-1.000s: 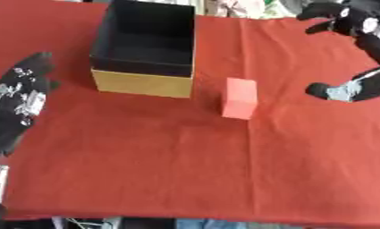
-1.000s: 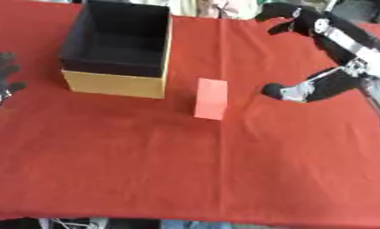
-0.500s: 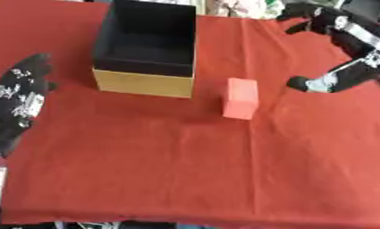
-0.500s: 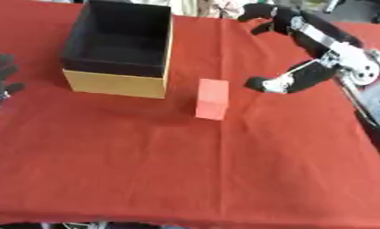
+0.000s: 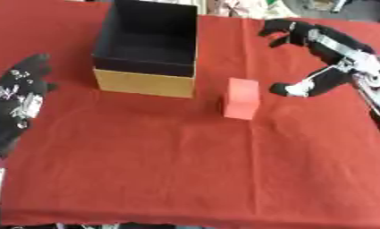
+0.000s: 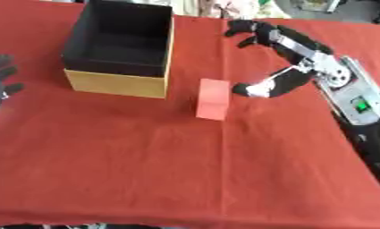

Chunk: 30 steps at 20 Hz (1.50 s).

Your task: Pick up objects on the table and place them in the box.

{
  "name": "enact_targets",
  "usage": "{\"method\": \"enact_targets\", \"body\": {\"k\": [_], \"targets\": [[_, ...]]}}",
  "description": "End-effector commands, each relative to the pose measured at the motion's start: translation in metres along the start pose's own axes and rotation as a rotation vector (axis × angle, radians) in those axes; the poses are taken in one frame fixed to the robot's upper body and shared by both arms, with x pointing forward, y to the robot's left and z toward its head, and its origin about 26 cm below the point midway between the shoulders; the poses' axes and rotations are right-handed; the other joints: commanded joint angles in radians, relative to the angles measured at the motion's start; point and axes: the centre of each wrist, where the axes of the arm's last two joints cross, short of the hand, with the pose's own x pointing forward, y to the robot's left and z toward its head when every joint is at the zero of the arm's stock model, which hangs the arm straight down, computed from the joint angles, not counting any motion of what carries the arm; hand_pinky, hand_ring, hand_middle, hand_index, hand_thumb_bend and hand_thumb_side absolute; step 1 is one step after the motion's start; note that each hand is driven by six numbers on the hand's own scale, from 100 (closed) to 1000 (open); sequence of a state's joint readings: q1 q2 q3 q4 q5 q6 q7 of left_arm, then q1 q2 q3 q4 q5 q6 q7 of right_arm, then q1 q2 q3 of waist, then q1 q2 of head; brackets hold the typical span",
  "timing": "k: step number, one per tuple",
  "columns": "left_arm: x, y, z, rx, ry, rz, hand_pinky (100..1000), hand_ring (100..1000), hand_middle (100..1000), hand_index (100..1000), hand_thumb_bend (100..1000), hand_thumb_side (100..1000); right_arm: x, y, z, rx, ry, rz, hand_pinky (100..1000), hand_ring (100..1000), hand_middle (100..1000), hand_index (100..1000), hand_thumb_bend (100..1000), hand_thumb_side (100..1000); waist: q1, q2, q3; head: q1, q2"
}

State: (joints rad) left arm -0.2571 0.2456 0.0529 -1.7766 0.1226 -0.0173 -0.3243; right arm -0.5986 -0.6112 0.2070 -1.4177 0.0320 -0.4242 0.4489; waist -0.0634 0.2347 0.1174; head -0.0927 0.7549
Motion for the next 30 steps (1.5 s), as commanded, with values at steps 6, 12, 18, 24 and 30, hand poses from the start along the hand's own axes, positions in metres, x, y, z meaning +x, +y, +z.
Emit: {"method": "enact_targets", "body": {"k": [6, 12, 18, 24, 30], "targets": [[0.007, 0.002, -0.004, -0.011, -0.024, -0.018, 914, 991, 947, 942, 100, 419, -0.009, 0.004, -0.002, 0.053, 0.028, 0.017, 838, 1000, 853, 1000, 523, 268, 0.005, -0.010, -0.001, -0.004, 0.001], [0.007, 0.002, -0.004, -0.012, -0.024, -0.018, 914, 990, 947, 942, 100, 419, -0.016, 0.014, -0.004, 0.085, 0.047, 0.009, 838, 1000, 851, 1000, 524, 270, 0.007, -0.008, -0.002, -0.005, 0.003], [0.007, 0.002, -0.004, -0.013, -0.025, -0.018, 914, 990, 947, 942, 100, 419, -0.020, 0.019, -0.006, 0.096, 0.059, 0.003, 837, 1000, 850, 1000, 522, 268, 0.008, -0.007, -0.002, -0.006, 0.003], [0.007, 0.001, -0.004, -0.014, -0.026, -0.018, 915, 989, 947, 942, 100, 419, -0.026, 0.024, -0.005, 0.104, 0.082, -0.004, 837, 1000, 846, 1000, 521, 269, 0.010, -0.006, -0.002, -0.007, 0.004], [0.007, 0.001, -0.004, -0.014, -0.026, -0.018, 915, 989, 946, 942, 100, 419, -0.033, 0.029, -0.005, 0.109, 0.108, -0.005, 837, 1000, 842, 1000, 519, 272, 0.012, -0.005, -0.002, -0.008, 0.005]]}}
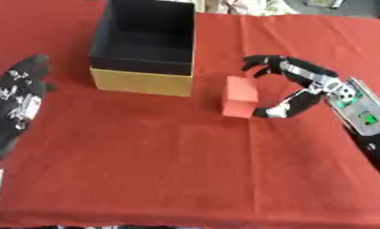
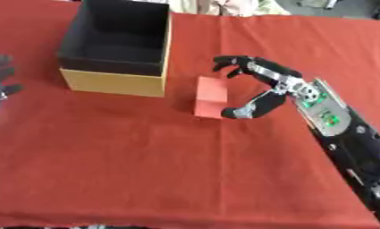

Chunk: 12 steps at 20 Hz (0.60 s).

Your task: Pick up objects on the table and place them in the box.

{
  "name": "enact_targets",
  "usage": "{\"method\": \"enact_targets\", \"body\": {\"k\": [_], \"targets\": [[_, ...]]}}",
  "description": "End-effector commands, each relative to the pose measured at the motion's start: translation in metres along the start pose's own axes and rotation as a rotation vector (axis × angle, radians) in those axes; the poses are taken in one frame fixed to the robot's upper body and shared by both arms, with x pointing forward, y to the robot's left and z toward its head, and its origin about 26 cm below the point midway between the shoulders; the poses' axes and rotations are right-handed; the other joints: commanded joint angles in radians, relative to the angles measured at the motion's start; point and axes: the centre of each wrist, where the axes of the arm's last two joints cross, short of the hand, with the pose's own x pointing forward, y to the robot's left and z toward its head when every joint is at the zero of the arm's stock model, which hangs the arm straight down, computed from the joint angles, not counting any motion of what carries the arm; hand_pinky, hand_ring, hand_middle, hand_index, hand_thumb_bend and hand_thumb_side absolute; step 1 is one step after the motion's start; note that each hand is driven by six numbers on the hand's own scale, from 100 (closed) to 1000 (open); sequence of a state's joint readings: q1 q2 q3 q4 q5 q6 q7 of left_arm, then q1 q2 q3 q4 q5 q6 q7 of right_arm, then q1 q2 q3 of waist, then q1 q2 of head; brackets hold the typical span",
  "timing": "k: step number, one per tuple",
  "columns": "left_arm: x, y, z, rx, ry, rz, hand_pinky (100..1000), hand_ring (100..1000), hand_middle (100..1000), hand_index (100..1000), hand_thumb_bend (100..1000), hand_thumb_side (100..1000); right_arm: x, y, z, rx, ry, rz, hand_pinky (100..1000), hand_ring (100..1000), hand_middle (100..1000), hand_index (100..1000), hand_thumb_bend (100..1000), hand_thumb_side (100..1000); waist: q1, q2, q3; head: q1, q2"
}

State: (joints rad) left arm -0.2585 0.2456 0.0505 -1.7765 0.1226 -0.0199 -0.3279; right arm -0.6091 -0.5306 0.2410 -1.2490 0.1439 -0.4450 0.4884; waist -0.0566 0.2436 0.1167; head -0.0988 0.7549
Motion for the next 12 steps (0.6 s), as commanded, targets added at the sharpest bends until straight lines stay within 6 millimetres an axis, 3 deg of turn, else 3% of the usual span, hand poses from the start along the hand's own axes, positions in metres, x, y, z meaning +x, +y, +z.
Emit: {"method": "enact_targets", "body": {"k": [1, 12], "targets": [[0.007, 0.002, -0.004, -0.008, -0.023, -0.017, 915, 988, 946, 942, 100, 419, 0.001, -0.010, -0.001, -0.006, 0.005, 0.033, 837, 1000, 841, 1000, 519, 272, 0.005, -0.013, -0.002, -0.002, 0.005], [0.006, 0.002, -0.004, -0.008, -0.022, -0.018, 915, 987, 946, 942, 100, 421, -0.007, 0.001, -0.003, 0.015, 0.035, 0.027, 834, 999, 814, 992, 513, 268, 0.004, -0.011, -0.003, -0.003, 0.005]]}}
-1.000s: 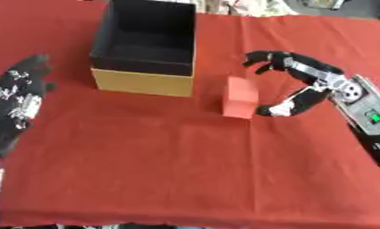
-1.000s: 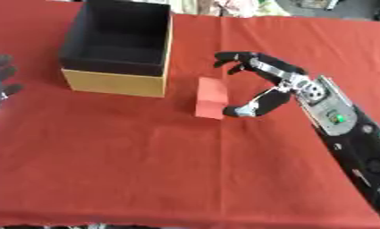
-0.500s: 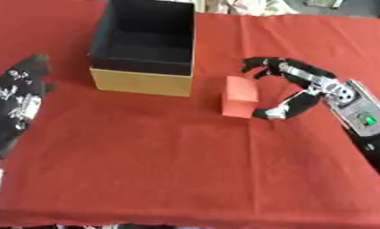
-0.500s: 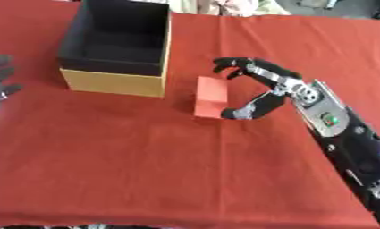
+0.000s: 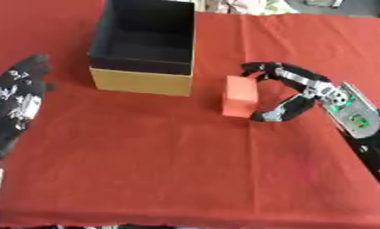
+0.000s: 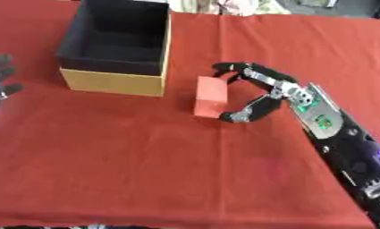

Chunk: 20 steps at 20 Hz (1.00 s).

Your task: Pick up objects on the table and place them in the box.

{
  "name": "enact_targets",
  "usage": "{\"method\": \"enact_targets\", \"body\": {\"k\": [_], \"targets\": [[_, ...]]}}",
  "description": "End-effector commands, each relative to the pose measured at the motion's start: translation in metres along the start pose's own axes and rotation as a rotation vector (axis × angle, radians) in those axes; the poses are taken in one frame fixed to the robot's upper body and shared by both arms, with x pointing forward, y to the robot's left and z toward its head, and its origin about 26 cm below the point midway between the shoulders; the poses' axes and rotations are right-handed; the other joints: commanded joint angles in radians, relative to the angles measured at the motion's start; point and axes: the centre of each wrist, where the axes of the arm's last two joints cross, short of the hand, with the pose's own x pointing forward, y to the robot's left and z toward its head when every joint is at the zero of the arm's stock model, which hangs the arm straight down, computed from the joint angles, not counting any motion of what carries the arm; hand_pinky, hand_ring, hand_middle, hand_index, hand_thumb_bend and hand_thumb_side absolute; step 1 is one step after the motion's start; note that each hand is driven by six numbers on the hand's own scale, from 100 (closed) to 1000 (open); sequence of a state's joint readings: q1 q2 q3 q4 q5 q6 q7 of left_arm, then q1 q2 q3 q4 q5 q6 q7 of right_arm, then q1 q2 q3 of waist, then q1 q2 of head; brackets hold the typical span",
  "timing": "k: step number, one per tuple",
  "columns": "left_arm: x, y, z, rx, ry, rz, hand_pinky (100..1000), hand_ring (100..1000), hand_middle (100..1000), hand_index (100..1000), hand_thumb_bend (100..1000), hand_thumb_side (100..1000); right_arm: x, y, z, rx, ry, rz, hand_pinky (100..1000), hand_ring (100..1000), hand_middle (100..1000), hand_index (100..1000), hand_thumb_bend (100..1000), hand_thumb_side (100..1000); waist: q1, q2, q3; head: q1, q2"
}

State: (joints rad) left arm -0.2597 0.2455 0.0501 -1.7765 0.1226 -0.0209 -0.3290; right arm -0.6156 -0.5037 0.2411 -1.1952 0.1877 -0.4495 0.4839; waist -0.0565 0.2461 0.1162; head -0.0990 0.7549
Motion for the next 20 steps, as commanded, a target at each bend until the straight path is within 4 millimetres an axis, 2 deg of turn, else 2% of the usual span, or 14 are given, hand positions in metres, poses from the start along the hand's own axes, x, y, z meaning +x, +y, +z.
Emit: {"method": "enact_targets", "body": {"k": [1, 8, 12, 16, 20], "targets": [[0.0062, 0.0019, -0.0036, -0.006, -0.020, -0.017, 915, 987, 946, 942, 100, 422, 0.0020, -0.0090, -0.0007, -0.002, 0.000, 0.033, 834, 995, 809, 986, 512, 267, 0.004, -0.014, -0.002, -0.003, 0.005], [0.0063, 0.0017, -0.0039, -0.009, -0.020, -0.017, 916, 987, 946, 942, 100, 421, 0.0020, -0.0065, -0.0047, -0.015, 0.006, 0.037, 823, 959, 775, 939, 501, 270, 0.006, -0.012, -0.002, -0.005, 0.004], [0.0065, 0.0016, -0.0042, -0.010, -0.022, -0.017, 916, 986, 946, 942, 100, 421, 0.0024, -0.0049, -0.0068, -0.034, 0.013, 0.040, 818, 942, 757, 867, 471, 255, 0.006, -0.011, -0.003, -0.006, 0.004], [0.0065, 0.0014, -0.0044, -0.011, -0.022, -0.018, 916, 986, 946, 942, 100, 422, 0.0024, -0.0043, -0.0076, -0.052, 0.022, 0.046, 817, 941, 750, 768, 404, 234, 0.006, -0.010, -0.004, -0.007, 0.004], [0.0068, 0.0015, -0.0047, -0.011, -0.023, -0.018, 916, 986, 946, 942, 100, 422, 0.0025, -0.0038, -0.0081, -0.077, 0.026, 0.050, 814, 935, 737, 634, 309, 165, 0.006, -0.009, -0.003, -0.008, 0.003]]}}
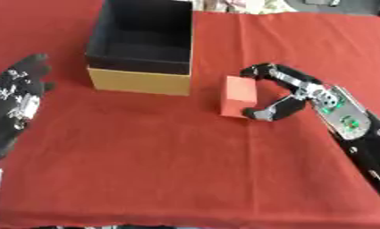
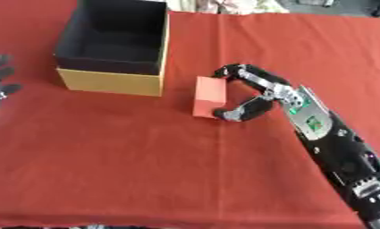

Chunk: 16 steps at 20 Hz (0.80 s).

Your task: Pick up objects on the table and place them in the box.

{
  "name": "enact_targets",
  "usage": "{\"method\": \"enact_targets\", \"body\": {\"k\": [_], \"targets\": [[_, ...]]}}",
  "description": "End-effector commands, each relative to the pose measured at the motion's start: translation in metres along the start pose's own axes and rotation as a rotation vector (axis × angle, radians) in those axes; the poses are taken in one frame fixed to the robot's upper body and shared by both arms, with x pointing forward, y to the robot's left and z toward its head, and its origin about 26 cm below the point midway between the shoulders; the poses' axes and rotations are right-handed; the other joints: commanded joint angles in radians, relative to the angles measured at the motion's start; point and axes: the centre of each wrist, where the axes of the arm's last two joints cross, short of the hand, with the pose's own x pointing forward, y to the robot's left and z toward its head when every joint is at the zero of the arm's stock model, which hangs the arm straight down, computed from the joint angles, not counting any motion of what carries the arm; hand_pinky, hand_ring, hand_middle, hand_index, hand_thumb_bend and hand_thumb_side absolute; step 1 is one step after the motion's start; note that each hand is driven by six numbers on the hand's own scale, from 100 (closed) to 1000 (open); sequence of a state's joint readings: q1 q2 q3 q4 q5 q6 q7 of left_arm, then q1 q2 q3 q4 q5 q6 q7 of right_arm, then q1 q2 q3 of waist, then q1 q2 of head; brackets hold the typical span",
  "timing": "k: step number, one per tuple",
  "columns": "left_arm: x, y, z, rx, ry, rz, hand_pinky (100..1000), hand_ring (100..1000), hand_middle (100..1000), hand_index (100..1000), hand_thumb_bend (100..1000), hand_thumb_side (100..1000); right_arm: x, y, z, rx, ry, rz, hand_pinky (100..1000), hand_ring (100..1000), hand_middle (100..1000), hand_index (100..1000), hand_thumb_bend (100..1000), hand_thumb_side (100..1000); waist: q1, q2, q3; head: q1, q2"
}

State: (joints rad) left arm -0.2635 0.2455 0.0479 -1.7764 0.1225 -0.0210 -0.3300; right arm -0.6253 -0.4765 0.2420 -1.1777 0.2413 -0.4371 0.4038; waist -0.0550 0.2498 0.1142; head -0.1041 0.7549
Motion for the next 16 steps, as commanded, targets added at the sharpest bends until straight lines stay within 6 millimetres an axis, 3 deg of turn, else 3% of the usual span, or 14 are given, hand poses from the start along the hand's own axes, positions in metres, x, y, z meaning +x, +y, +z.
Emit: {"method": "enact_targets", "body": {"k": [1, 7, 16], "targets": [[0.006, 0.002, -0.003, -0.007, -0.019, -0.018, 916, 985, 946, 942, 100, 422, 0.002, -0.010, -0.001, -0.024, 0.003, 0.034, 812, 933, 733, 599, 289, 144, 0.004, -0.013, -0.001, -0.003, 0.003], [0.006, 0.002, -0.003, -0.008, -0.019, -0.017, 916, 985, 946, 943, 100, 423, 0.005, -0.014, -0.001, -0.075, -0.009, 0.040, 805, 914, 707, 501, 194, 100, 0.002, -0.014, -0.001, -0.003, 0.002], [0.004, 0.002, -0.001, -0.007, -0.008, -0.016, 916, 984, 945, 942, 100, 421, 0.025, -0.046, 0.000, -0.143, -0.091, 0.104, 810, 902, 702, 487, 197, 100, -0.004, -0.028, -0.001, 0.002, 0.007]]}}
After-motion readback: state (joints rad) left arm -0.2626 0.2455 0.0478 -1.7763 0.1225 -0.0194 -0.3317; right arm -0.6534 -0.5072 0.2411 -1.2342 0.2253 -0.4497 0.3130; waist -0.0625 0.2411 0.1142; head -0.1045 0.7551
